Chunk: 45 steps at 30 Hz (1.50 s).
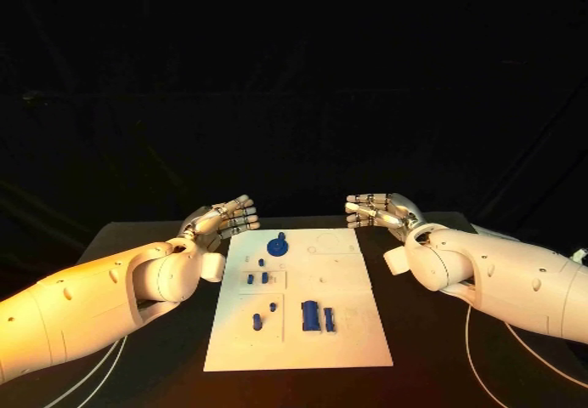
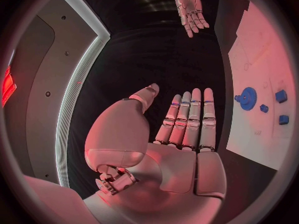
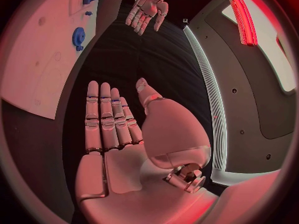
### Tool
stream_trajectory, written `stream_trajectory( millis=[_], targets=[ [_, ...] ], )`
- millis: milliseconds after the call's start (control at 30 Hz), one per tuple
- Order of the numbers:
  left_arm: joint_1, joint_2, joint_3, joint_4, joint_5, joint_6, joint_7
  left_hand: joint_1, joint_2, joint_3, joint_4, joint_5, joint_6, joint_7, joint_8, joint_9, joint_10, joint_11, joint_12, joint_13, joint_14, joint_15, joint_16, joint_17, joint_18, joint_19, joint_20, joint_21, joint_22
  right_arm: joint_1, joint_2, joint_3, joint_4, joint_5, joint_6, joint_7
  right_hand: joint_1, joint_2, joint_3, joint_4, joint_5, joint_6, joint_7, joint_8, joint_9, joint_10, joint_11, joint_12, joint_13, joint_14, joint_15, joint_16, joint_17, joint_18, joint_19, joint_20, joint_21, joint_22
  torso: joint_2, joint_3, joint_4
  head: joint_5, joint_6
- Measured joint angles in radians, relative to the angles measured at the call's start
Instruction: Assemble the parts on the task board
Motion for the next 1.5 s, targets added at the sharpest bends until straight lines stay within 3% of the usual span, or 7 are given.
stream_trajectory(
  millis=[267,400,567,667,867,1033,1500],
  targets=[
    [-0.017,-0.001,0.006,0.064,-0.014,-0.087,0.014,-0.285,0.027,-0.093,-0.012,-0.038,-0.208,-0.047,-0.038,-0.020,-0.211,-0.039,-0.066,-0.019,-0.204,-0.066,-0.088,-0.049,-0.030,-0.194,-0.052,-0.057,-0.128,-0.025,-0.007,0.014,0.113,0.050,-0.088,0.030,-0.323,-0.018,-0.045,0.011,-0.013,-0.211,-0.042,-0.038,-0.039,-0.232,-0.065,-0.046,-0.074,-0.249,-0.021,-0.060,-0.085,-0.031,-0.215,-0.045,-0.110,-0.067,-0.006,-0.0002,0.0035,0.017,0.052],
    [-0.029,-0.002,0.011,0.114,-0.031,-0.178,0.036,-0.400,0.032,-0.130,-0.014,-0.077,-0.292,-0.065,-0.080,-0.023,-0.296,-0.081,-0.093,-0.022,-0.287,-0.083,-0.123,-0.069,-0.046,-0.272,-0.073,-0.083,-0.180,-0.042,-0.010,0.023,0.190,0.104,-0.174,0.069,-0.455,-0.021,-0.083,0.013,-0.013,-0.297,-0.070,-0.044,-0.081,-0.329,-0.081,-0.065,-0.104,-0.350,-0.025,-0.085,-0.119,-0.035,-0.302,-0.083,-0.155,-0.095,-0.009,-0.0001,0.0050,0.021,0.068],
    [-0.041,-0.003,0.015,0.163,-0.056,-0.301,0.069,-0.522,0.035,-0.170,-0.015,-0.111,-0.380,-0.111,-0.112,-0.025,-0.386,-0.110,-0.121,-0.023,-0.375,-0.093,-0.161,-0.108,-0.062,-0.355,-0.103,-0.099,-0.235,-0.055,-0.015,0.030,0.251,0.170,-0.276,0.119,-0.590,-0.023,-0.105,0.014,-0.017,-0.383,-0.114,-0.050,-0.109,-0.430,-0.088,-0.111,-0.134,-0.454,-0.026,-0.111,-0.155,-0.085,-0.393,-0.107,-0.201,-0.123,-0.011,-0.0001,0.0057,0.022,0.073],
    [-0.045,-0.003,0.016,0.182,-0.069,-0.366,0.088,-0.579,0.035,-0.189,-0.016,-0.117,-0.423,-0.131,-0.116,-0.025,-0.429,-0.117,-0.134,-0.024,-0.415,-0.097,-0.179,-0.133,-0.100,-0.391,-0.135,-0.100,-0.261,-0.059,-0.016,0.032,0.270,0.201,-0.325,0.143,-0.655,-0.023,-0.109,0.013,-0.017,-0.427,-0.127,-0.050,-0.117,-0.476,-0.090,-0.132,-0.149,-0.505,-0.027,-0.125,-0.172,-0.106,-0.436,-0.114,-0.223,-0.136,-0.011,-0.0001,0.0058,0.022,0.074],
    [-0.048,-0.004,0.018,0.197,-0.089,-0.447,0.114,-0.681,0.036,-0.222,-0.016,-0.125,-0.497,-0.156,-0.124,-0.026,-0.505,-0.126,-0.185,-0.025,-0.489,-0.099,-0.210,-0.161,-0.124,-0.462,-0.168,-0.106,-0.306,-0.060,-0.017,0.033,0.277,0.235,-0.375,0.169,-0.770,-0.024,-0.116,0.014,-0.017,-0.503,-0.140,-0.050,-0.125,-0.559,-0.092,-0.152,-0.188,-0.593,-0.028,-0.182,-0.202,-0.128,-0.513,-0.121,-0.261,-0.188,-0.011,-0.0001,0.0060,0.023,0.074],
    [-0.048,-0.004,0.018,0.197,-0.098,-0.476,0.127,-0.744,0.036,-0.245,-0.017,-0.130,-0.543,-0.162,-0.128,-0.027,-0.551,-0.129,-0.214,-0.025,-0.534,-0.100,-0.242,-0.170,-0.140,-0.505,-0.178,-0.106,-0.335,-0.061,-0.017,0.033,0.277,0.250,-0.394,0.181,-0.842,-0.024,-0.116,0.014,-0.017,-0.549,-0.145,-0.050,-0.127,-0.611,-0.093,-0.155,-0.229,-0.649,-0.028,-0.199,-0.244,-0.128,-0.559,-0.123,-0.286,-0.217,-0.011,0.0001,0.0060,0.023,0.074],
    [-0.048,-0.004,0.018,0.197,-0.105,-0.499,0.137,-0.867,0.039,-0.322,-0.015,-0.130,-0.632,-0.169,-0.128,-0.027,-0.641,-0.128,-0.232,-0.025,-0.621,-0.101,-0.306,-0.174,-0.140,-0.587,-0.186,-0.106,-0.432,-0.061,-0.017,0.033,0.277,0.263,-0.411,0.191,-0.983,-0.025,-0.119,0.017,-0.017,-0.640,-0.148,-0.054,-0.129,-0.710,-0.092,-0.160,-0.261,-0.756,-0.029,-0.211,-0.299,-0.128,-0.652,-0.126,-0.375,-0.238,-0.011,0.0002,0.0060,0.023,0.074]
  ],
)
